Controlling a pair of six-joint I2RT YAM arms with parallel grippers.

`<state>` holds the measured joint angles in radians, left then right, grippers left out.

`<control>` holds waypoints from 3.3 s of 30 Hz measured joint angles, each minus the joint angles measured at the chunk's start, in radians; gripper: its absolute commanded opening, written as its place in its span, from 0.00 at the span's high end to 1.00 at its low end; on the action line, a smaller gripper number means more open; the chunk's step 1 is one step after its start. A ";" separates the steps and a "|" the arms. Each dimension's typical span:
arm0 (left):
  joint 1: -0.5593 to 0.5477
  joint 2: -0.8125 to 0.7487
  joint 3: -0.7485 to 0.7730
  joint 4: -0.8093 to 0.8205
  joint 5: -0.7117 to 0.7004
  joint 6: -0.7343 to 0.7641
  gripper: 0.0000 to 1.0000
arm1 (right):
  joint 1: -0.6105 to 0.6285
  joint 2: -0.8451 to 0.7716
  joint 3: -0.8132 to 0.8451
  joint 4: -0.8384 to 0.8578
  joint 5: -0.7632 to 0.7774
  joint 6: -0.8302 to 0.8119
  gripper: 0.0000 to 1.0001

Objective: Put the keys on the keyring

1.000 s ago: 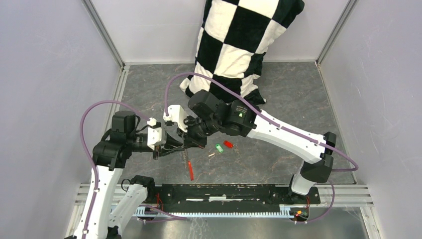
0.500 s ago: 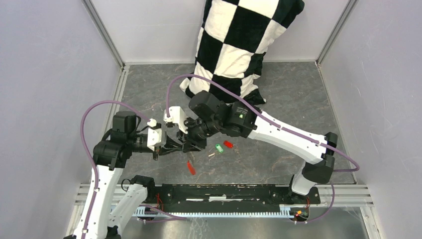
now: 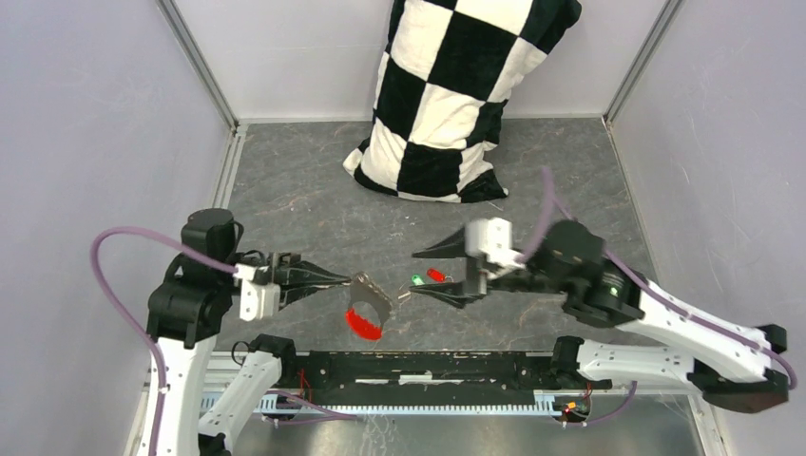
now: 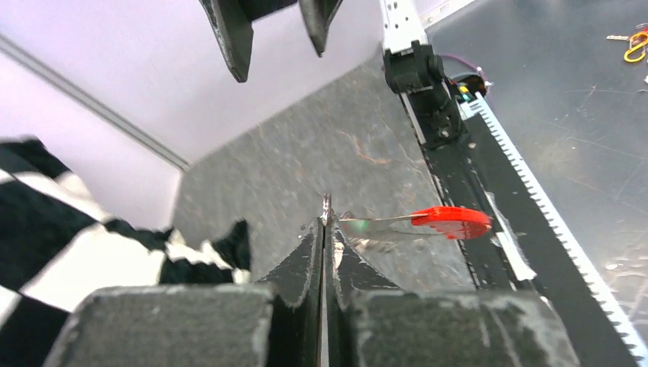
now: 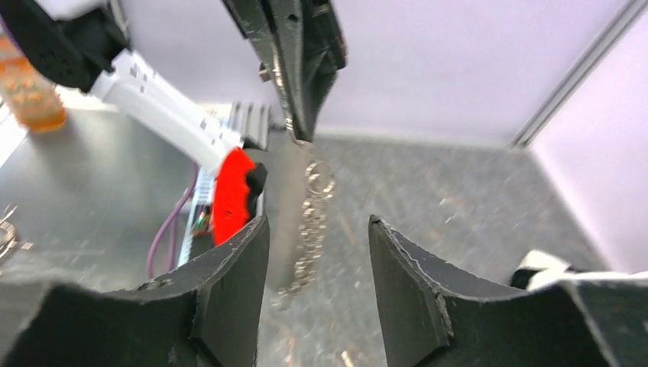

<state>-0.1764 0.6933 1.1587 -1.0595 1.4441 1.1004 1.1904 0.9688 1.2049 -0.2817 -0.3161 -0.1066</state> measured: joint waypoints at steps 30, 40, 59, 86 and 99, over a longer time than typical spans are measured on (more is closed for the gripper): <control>-0.006 -0.120 0.063 0.204 0.077 0.138 0.98 | -0.001 -0.126 -0.341 0.644 -0.106 0.008 0.47; -0.006 -0.130 0.024 0.230 0.023 0.269 0.98 | 0.010 0.018 -0.256 0.602 -0.114 -0.010 0.50; -0.006 -0.122 0.022 0.270 0.050 0.168 0.98 | 0.113 0.084 -0.212 0.618 -0.072 -0.107 0.55; -0.006 0.077 0.100 0.320 0.086 -0.352 0.98 | 0.126 0.123 -0.253 0.789 0.075 -0.100 0.61; -0.006 0.070 0.100 0.313 0.086 -0.352 0.98 | 0.126 0.155 -0.253 0.805 0.091 -0.092 0.76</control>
<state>-0.1829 0.7631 1.2587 -0.7467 1.5299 0.7486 1.3159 1.1240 0.9524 0.5232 -0.2249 -0.1982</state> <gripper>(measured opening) 0.036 0.285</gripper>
